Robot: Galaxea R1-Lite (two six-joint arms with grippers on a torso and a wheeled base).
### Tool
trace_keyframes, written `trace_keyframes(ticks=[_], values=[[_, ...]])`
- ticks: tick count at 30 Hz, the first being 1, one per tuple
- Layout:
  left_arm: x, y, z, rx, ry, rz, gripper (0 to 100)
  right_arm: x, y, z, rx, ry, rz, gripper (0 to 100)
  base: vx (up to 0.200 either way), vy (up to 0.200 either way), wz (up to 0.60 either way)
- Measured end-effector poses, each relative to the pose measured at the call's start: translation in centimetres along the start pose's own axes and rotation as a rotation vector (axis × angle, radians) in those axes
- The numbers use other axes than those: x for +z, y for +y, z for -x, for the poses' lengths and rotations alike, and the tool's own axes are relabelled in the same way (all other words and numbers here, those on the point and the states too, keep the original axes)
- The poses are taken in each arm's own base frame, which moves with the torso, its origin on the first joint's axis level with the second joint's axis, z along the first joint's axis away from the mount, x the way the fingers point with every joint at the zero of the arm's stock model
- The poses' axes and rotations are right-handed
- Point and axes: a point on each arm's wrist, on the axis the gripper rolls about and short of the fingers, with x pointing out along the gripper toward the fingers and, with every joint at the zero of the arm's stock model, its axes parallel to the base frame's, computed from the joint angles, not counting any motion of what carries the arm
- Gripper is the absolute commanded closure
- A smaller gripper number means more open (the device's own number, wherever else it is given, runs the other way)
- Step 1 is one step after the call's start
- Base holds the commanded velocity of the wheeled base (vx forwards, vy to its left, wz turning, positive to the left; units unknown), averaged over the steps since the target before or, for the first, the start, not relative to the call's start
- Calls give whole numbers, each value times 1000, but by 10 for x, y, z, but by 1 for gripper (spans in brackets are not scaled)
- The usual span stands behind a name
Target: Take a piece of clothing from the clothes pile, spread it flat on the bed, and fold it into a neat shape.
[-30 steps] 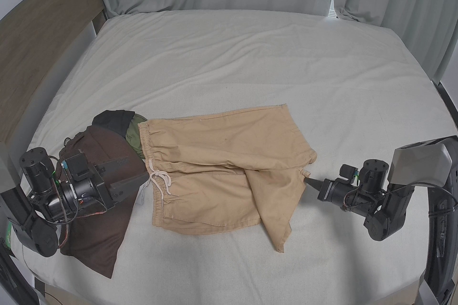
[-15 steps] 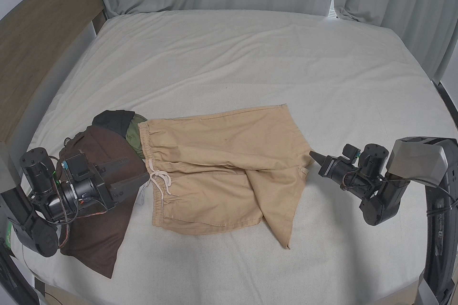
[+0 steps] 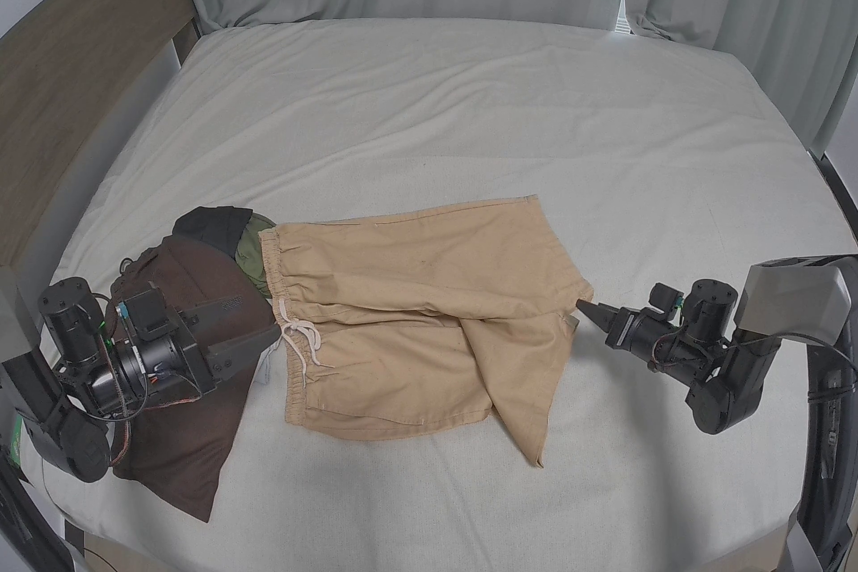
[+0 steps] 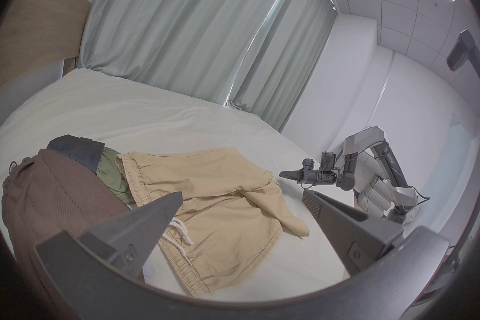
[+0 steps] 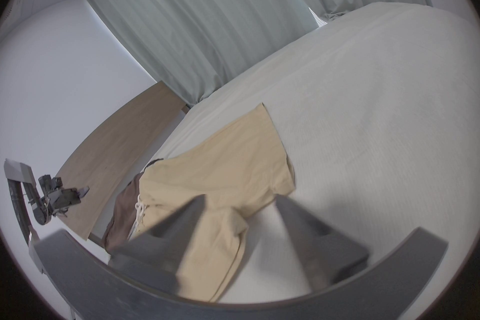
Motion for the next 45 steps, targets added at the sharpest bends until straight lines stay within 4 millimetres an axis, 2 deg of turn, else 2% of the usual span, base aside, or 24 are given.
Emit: trace_keyframes(ticks=[5,9,18,19,25,31,39,45], values=[[-1,-1,0,-2,2,2,0,-7,5,13,34,64,67,0,0,0,0],[-1,-1,-1,-4,4,2,0,-13,4,15,44,93,75,0,0,0,0],[-2,-1,-1,-5,7,5,0,-27,4,0,68,114,75,0,0,0,0],[-2,-1,-1,-5,6,5,0,-29,4,-2,71,115,75,100,0,0,0],[-2,-1,-1,-5,6,4,0,-35,4,-10,87,118,78,100,0,0,0],[-2,-1,-1,-5,6,4,0,-33,4,-11,87,109,82,100,0,0,0],[-1,-1,-1,-5,5,3,0,-7,-1,-12,66,18,109,100,0,0,0],[-2,-1,-1,-5,6,5,0,12,-3,-21,27,-80,136,100,0,0,0]])
